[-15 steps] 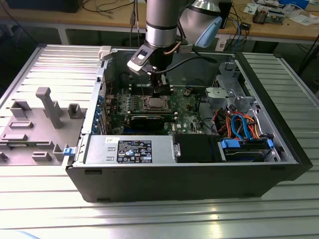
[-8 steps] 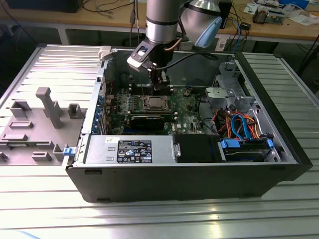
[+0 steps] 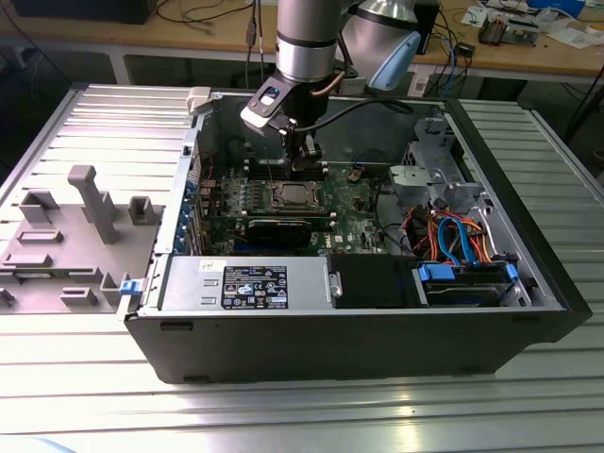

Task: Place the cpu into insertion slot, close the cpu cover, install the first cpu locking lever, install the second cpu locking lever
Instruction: 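Install the first cpu locking lever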

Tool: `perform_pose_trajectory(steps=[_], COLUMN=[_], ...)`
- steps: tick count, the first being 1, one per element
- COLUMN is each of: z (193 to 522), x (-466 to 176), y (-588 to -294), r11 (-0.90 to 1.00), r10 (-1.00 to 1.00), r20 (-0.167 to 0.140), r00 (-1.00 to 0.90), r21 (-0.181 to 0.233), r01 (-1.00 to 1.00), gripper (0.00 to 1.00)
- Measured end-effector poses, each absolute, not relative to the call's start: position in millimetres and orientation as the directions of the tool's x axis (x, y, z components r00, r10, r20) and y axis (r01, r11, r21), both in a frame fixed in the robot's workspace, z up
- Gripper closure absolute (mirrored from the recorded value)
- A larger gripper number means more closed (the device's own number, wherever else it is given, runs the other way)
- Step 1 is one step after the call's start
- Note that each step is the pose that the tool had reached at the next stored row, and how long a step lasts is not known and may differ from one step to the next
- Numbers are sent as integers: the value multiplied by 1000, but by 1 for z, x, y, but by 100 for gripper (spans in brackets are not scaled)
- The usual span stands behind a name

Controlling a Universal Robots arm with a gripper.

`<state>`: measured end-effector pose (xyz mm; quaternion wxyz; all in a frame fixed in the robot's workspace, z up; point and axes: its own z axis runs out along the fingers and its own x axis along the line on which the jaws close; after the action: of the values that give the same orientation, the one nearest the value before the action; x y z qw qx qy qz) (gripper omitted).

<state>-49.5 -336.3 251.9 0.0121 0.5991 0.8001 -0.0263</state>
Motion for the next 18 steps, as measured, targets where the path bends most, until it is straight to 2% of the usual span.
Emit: perform_pose_trajectory(steps=[18], z=[252], x=[-49], y=[-336], r11=[307], r10=[950], r20=[-51], r00=[-309], r21=[-28], r01=[951], gripper=[89])
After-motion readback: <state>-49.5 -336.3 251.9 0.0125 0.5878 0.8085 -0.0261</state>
